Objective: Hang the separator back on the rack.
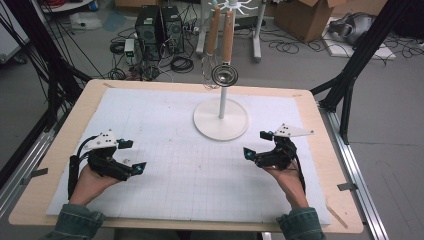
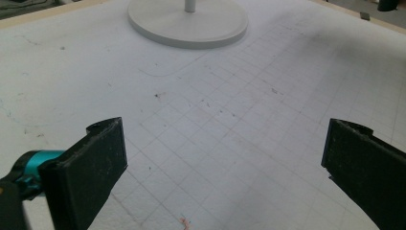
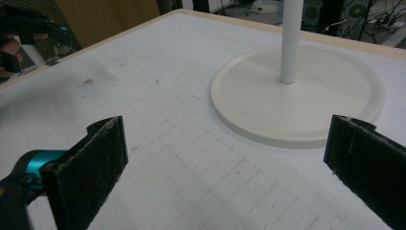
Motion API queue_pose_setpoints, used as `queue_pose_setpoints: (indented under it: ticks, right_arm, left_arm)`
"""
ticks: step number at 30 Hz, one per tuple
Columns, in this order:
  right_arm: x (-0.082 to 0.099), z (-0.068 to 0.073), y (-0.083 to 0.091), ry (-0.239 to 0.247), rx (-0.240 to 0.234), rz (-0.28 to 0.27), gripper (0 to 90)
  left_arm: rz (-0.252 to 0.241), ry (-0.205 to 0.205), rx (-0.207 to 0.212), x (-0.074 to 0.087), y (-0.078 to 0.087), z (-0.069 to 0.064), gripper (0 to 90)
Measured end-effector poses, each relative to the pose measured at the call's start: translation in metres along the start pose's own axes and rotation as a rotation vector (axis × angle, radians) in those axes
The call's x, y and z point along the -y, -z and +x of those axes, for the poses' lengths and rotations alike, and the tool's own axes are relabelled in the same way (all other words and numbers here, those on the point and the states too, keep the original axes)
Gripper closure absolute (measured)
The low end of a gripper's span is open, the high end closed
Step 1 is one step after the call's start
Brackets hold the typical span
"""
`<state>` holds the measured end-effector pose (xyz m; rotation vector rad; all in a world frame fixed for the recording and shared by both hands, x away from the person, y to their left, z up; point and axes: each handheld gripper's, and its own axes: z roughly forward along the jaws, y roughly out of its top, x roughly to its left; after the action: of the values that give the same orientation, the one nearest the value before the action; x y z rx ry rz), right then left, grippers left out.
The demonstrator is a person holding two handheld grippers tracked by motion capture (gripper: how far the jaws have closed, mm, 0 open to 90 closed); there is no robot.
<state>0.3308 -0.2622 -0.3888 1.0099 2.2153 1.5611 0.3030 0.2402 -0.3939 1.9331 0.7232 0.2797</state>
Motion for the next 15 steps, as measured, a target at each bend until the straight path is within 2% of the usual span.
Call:
queue_pose_setpoints:
  ticks: [15]
  right_arm:
    - [0.024, 0.001, 0.011, -0.017, 0.026, 0.002, 0.1]
  left_arm:
    - [0.009, 0.004, 0.001, 0.004, -0.002, 0.002, 2.1]
